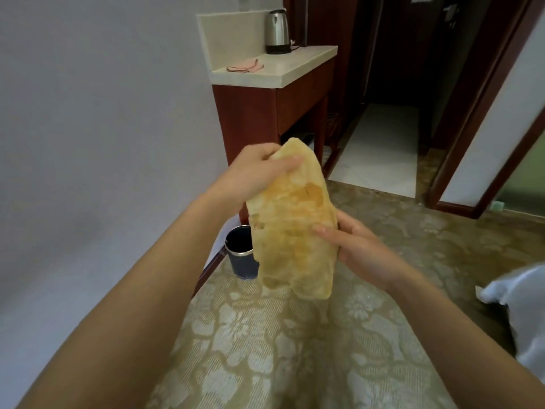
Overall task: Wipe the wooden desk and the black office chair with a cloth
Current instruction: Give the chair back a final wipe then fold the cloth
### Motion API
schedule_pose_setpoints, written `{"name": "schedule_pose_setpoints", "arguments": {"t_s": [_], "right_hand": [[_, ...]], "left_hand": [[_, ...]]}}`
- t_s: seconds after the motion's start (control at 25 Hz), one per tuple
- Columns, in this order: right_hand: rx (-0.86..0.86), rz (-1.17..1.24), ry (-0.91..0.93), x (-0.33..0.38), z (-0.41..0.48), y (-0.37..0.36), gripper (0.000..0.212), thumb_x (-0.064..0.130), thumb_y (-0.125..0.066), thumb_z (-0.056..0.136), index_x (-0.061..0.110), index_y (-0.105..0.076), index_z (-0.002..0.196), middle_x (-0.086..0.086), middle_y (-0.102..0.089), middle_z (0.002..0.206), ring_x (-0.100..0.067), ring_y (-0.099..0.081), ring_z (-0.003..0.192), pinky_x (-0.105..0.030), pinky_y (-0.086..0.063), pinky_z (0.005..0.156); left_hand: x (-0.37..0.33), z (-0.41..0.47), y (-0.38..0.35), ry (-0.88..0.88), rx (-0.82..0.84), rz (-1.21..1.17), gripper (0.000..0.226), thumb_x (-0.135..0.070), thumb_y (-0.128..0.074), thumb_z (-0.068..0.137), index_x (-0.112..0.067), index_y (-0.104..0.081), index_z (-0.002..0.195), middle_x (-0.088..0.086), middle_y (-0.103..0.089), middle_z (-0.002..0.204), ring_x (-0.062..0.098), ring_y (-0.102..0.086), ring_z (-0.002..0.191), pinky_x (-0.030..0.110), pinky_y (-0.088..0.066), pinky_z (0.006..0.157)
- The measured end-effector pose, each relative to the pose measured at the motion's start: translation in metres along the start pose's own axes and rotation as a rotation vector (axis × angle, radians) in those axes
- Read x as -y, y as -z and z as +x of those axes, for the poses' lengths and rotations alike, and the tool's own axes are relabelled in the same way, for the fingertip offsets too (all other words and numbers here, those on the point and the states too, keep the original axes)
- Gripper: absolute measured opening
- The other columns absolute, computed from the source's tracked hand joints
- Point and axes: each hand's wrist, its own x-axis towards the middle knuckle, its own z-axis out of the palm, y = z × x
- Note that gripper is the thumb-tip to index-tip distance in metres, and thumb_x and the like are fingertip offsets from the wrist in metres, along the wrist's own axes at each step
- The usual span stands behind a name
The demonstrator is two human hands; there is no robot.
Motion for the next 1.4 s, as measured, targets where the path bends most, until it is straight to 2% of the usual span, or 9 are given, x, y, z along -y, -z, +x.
{"name": "schedule_pose_setpoints", "arguments": {"t_s": [0.16,0.32,0.44,0.6,0.76,1.0,1.16,1.24,1.4], "right_hand": [[-0.093,0.261,0.011,-0.002,0.073,0.043,0.043,0.018,-0.057,0.088,0.017,-0.051,0.130,-0.008,-0.063,0.123,-0.024,-0.061,0.113,-0.037,-0.054,0.087],[-0.238,0.377,-0.028,-0.010,0.134,0.101,0.044,0.014,-0.055,0.086,0.016,-0.050,0.130,-0.009,-0.064,0.122,-0.023,-0.062,0.111,-0.035,-0.056,0.083],[-0.285,0.302,-0.044,-0.011,0.182,0.155,0.039,0.012,-0.052,0.090,0.015,-0.052,0.129,-0.005,-0.067,0.117,-0.018,-0.064,0.108,-0.028,-0.056,0.078],[-0.181,0.259,-0.012,0.009,0.249,0.234,0.036,0.011,-0.052,0.092,0.016,-0.053,0.127,-0.006,-0.065,0.120,-0.021,-0.062,0.111,-0.032,-0.055,0.083],[0.055,0.001,0.060,0.042,0.314,0.297,0.037,0.012,-0.057,0.090,0.036,-0.058,0.119,0.002,-0.065,0.121,-0.019,-0.062,0.111,-0.030,-0.054,0.084],[-0.143,-0.312,0.278,0.070,0.425,0.336,0.035,0.003,-0.067,0.084,0.028,-0.061,0.108,0.007,-0.069,0.101,-0.007,-0.067,0.092,-0.019,-0.053,0.072],[-0.336,-0.488,0.446,0.079,0.518,0.357,0.020,0.015,-0.074,0.079,0.018,-0.068,0.098,0.003,-0.066,0.091,-0.010,-0.064,0.086,-0.027,-0.053,0.076],[-0.366,-0.528,0.522,0.088,0.563,0.362,0.010,0.018,-0.074,0.079,0.021,-0.069,0.089,0.005,-0.061,0.090,-0.009,-0.060,0.086,-0.024,-0.050,0.077],[-0.263,-0.523,0.502,0.121,0.655,0.386,0.009,0.020,-0.067,0.085,0.027,-0.066,0.090,0.011,-0.051,0.115,-0.008,-0.048,0.117,-0.027,-0.042,0.099]], "left_hand": [[0.070,0.082,-0.022,0.513,-0.048,-0.528,0.060,-0.054,-0.054,0.089,-0.018,-0.048,0.136,0.008,-0.051,0.129,0.024,-0.058,0.095,0.044,-0.046,0.089],[0.126,0.132,-0.072,0.779,0.214,-0.940,0.078,-0.063,-0.058,0.077,-0.013,-0.047,0.137,0.017,-0.057,0.130,0.036,-0.060,0.111,0.054,-0.044,0.097],[0.128,0.188,-0.097,0.679,0.422,-1.060,0.071,-0.058,-0.059,0.075,-0.008,-0.060,0.125,0.014,-0.063,0.125,0.031,-0.062,0.113,0.048,-0.047,0.095],[0.110,0.286,-0.117,0.415,0.280,-1.051,0.060,-0.042,-0.055,0.084,-0.012,-0.050,0.135,0.013,-0.059,0.131,0.030,-0.057,0.120,0.043,-0.048,0.093],[0.088,0.370,-0.115,0.193,0.198,-1.016,0.056,-0.028,-0.060,0.086,-0.011,-0.045,0.137,0.015,-0.055,0.135,0.031,-0.053,0.124,0.044,-0.047,0.096],[0.074,0.479,-0.078,0.092,-0.190,-0.683,0.065,-0.011,-0.078,0.071,-0.008,-0.050,0.129,0.012,-0.065,0.119,0.028,-0.063,0.110,0.041,-0.053,0.091],[0.070,0.558,-0.034,-0.084,-0.550,-0.143,0.057,-0.020,-0.082,0.071,-0.028,-0.057,0.122,-0.012,-0.065,0.097,-0.001,-0.065,0.086,0.020,-0.055,0.069],[0.068,0.595,-0.012,-0.214,-0.605,0.093,0.039,-0.026,-0.078,0.075,-0.032,-0.066,0.112,-0.015,-0.066,0.093,0.001,-0.063,0.089,0.025,-0.054,0.077],[0.062,0.675,0.031,-0.264,-0.700,0.482,0.017,-0.033,-0.070,0.082,-0.025,-0.073,0.097,-0.006,-0.051,0.092,0.017,-0.044,0.100,0.042,-0.038,0.093]]}}
